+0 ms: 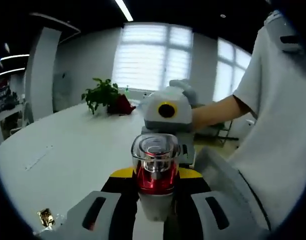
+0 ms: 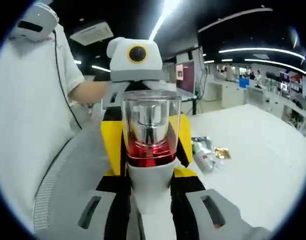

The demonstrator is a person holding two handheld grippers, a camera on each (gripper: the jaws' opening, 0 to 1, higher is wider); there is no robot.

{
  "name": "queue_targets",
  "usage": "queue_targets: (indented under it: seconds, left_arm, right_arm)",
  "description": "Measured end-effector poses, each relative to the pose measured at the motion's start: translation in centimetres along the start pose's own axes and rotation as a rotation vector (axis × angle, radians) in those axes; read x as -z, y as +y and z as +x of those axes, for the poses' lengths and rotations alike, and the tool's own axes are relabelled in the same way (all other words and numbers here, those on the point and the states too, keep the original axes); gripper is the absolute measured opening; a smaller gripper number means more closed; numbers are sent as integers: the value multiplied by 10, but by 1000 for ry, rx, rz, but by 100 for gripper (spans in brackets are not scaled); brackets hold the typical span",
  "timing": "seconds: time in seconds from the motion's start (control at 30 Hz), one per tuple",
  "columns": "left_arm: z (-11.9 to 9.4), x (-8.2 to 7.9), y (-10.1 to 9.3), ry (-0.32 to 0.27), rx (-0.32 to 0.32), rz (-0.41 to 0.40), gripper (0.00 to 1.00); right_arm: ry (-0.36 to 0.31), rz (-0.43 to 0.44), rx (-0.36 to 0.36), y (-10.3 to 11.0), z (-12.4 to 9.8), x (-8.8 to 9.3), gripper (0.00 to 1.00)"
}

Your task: Arrange the skincare products in the storage area until every visible bottle or jar stands upright without overlapping.

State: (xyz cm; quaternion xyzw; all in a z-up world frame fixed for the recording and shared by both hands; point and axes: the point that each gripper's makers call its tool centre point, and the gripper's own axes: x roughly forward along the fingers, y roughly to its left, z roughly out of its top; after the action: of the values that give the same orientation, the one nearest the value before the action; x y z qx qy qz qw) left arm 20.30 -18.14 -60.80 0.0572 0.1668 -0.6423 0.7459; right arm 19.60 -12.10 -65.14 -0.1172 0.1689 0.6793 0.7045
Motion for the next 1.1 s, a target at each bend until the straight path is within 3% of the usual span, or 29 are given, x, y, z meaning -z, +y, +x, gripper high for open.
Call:
queue_targets:
  seconds: [0.17,0.37,0.57,0.87,1.0,1.1]
  left_arm:
    - [9,3,1,8,25,12,24]
    - [20,17,17,33,29,21,24]
    - [39,36,30,75,27,-17,25]
    - [62,55,60,88,22,-77,26]
    - [71,61,69,88,26,-95,26]
    - [74,57,64,89,29,-86,26]
  right_arm:
    - [3,13,37,-8,-4,10,29]
    - [40,-40,97,-25,-4,30,29]
    - [82,-50,127,-42,-3,57,30]
    - [100,-40,204,-69,-10,87,30]
    - [116,-41,228,-80,-14,100,30]
    - [126,-39,246,-86,-17,108,30]
